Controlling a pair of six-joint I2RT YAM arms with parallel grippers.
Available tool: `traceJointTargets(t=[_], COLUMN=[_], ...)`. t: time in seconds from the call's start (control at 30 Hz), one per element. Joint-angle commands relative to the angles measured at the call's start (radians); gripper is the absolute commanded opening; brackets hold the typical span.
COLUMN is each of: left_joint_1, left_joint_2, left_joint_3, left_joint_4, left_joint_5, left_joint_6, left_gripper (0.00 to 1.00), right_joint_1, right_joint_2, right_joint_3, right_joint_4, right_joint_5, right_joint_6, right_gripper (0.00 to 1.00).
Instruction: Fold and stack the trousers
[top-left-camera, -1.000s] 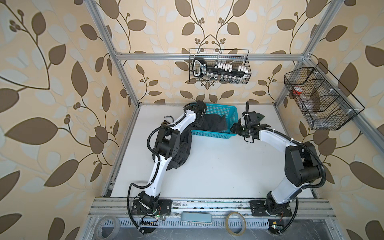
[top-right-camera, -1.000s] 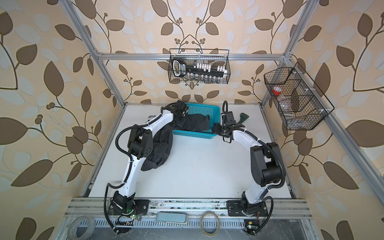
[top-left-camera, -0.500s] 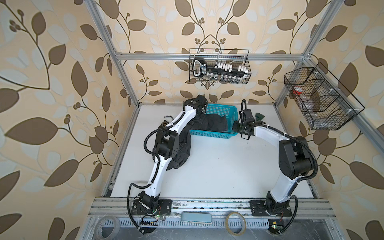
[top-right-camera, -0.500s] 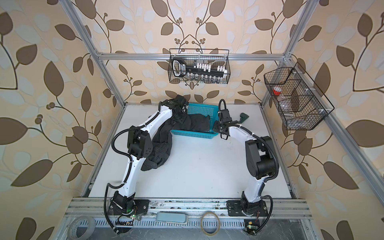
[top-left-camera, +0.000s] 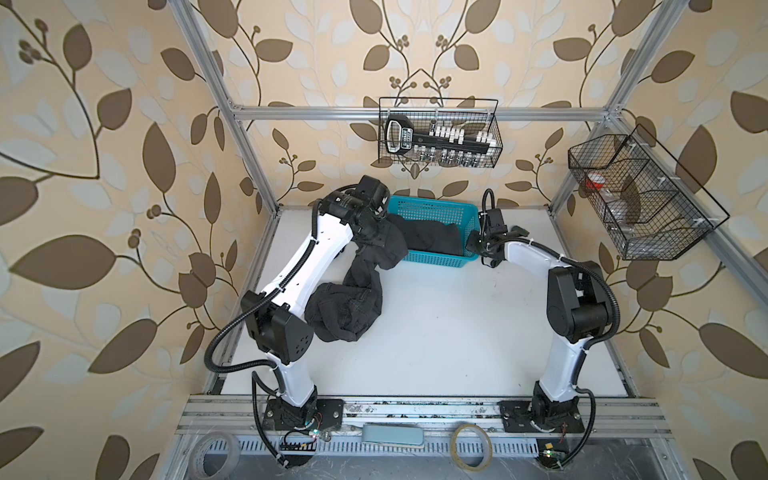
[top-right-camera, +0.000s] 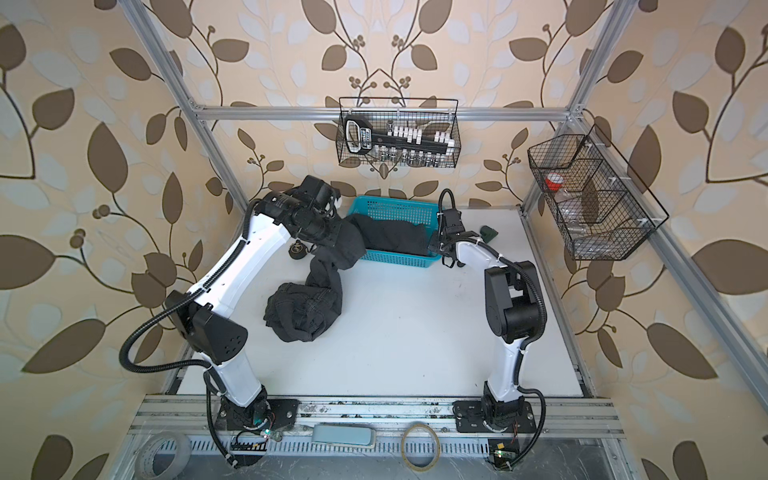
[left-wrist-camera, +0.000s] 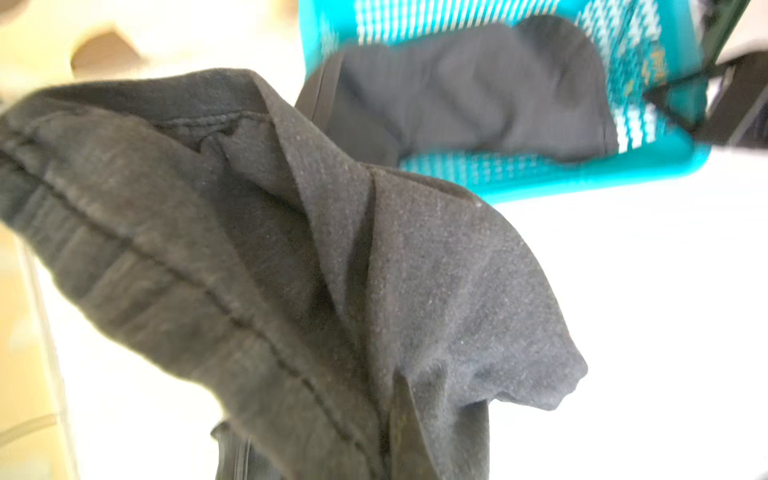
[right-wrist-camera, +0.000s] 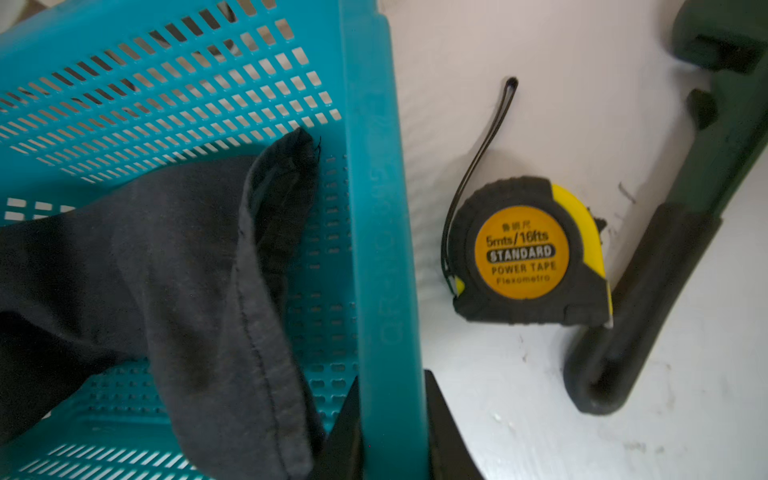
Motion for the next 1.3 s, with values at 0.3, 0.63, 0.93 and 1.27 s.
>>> traceJointTargets(t=[0.3, 0.63, 0.93, 1.27], left_joint_1=[0.010, 0.001, 0.021, 0.048], left_joint_2=[-0.256, -0.256, -0.055, 0.237], left_joint_3=[-0.464, -0.537, -0.362, -0.220], left_joint_4=[-0.198, 0.156, 0.400, 0.482], left_joint_5=[-0.034, 0.203, 0.025, -0.054], left_joint_6=[-0.154, -0.126, 0.065, 0.095], left_gripper=[0.00, 0.59, 0.91, 0.90], right_joint_1=[-0.040, -0.048, -0.050, -0.051], right_joint_2=[0.136, 0.145, 0.040, -0.179], right_joint_3=[0.174, 0.223, 0.166, -0.064], right_joint_4=[-0.011, -0.019, -0.025, -0.012], right_joint_5=[0.019, -0.030, -0.087, -0.177], right_joint_6=[-0.098, -0.139, -0.141, -0.130], right_gripper=[0.20, 0.33, 0.44, 0.62])
